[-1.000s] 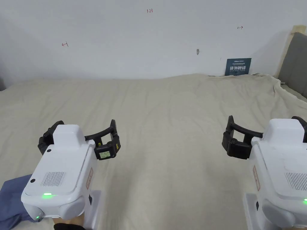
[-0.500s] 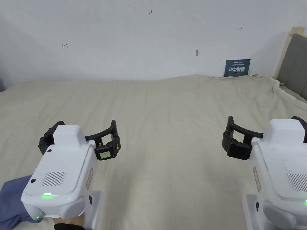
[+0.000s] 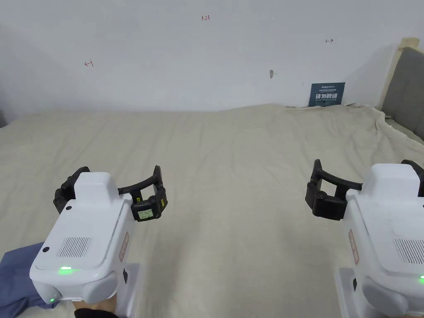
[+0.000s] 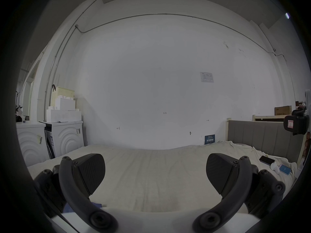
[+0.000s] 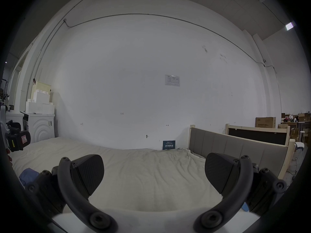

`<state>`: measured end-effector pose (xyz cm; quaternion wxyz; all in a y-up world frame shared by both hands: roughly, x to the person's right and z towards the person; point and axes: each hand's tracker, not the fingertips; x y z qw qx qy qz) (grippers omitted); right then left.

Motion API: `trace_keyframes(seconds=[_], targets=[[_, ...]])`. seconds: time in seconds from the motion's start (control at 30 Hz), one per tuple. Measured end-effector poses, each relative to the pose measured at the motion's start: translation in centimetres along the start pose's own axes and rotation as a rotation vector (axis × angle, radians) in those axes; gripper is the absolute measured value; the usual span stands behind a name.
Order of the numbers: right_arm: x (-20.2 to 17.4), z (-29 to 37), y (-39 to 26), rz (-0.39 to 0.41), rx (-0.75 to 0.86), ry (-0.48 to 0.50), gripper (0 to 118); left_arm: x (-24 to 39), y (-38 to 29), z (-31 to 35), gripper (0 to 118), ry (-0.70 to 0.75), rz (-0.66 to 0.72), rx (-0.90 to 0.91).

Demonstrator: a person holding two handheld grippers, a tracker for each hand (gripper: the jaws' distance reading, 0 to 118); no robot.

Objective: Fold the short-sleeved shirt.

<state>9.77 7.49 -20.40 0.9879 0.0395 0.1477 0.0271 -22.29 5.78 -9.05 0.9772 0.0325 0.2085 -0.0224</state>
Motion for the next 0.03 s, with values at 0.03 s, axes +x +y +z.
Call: trace_keyframes(seconds=[0.03], targets=[[0.0, 0.01, 0.02, 0.0, 0.001, 0.002, 117, -0.02, 0.01, 0.0, 118, 0.0, 0.0, -0.001]])
